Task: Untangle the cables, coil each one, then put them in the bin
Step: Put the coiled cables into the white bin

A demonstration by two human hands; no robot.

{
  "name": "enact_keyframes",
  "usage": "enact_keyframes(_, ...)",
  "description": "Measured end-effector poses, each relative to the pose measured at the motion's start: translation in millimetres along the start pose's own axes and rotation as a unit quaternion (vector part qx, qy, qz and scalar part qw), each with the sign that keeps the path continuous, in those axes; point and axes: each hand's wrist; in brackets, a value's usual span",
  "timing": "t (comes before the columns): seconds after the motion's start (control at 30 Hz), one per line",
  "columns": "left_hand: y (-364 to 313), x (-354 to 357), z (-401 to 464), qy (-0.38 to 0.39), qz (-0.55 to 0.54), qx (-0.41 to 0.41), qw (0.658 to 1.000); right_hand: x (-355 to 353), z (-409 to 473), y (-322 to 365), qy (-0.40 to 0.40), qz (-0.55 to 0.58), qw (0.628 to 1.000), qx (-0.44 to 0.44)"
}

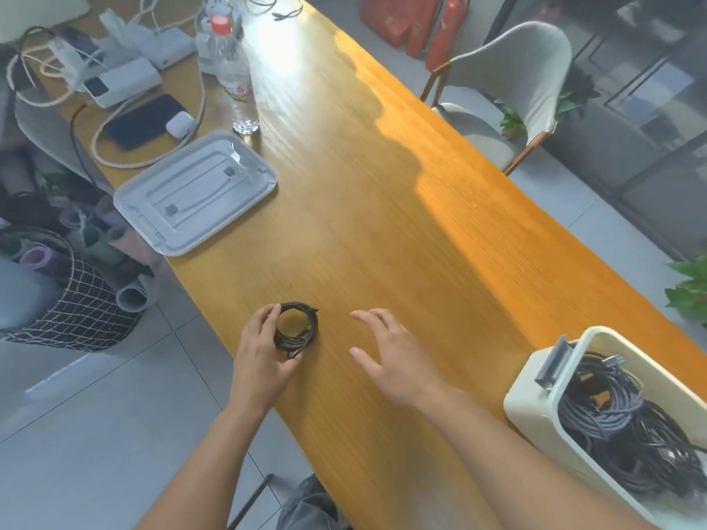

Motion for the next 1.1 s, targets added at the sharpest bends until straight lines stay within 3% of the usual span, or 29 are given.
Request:
enact_keyframes(0.3,-68.5,8.0,3.5,-0.016,-0.056,0.159,0.986,4.0,-5.2,-8.1,-0.021,0.248,0.966,0.075)
enact_keyframes(0.53,-106.9,8.2,15.5,-0.004,-0.073,0.237,0.969,-18.7,-26.8,-27.8,-0.044,0.430,0.895,0.107)
enact_keyframes(0.63,-124.9,6.9,17.7,0.048,-0.112,0.273,0.954,-31.9,-37.4,-42.5,-0.070,0.463,0.876,0.119)
enact_keyframes(0.73,-152.1,6.5,17.8,0.083,-0.163,0.275,0.944,-49.4,-51.7,-63.1,-0.094,0.471,0.869,0.122)
enact_keyframes(0.93,-224.3,25.9,26.3,0.101,-0.320,0.195,0.922,-77.4,-88.8,-114.3,-0.156,0.481,0.851,0.143)
enact_keyframes(1.1,-280.7,57.0,30.4,0.150,-0.326,0.245,0.901,-90.9,-122.6,-169.9,-0.206,0.515,0.813,0.179)
Point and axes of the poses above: each hand's wrist, its own z-axis towards the middle knuckle, its own x-axis out of the palm, y = z × x, and after that the axes turned 14 degrees about x, right-handed
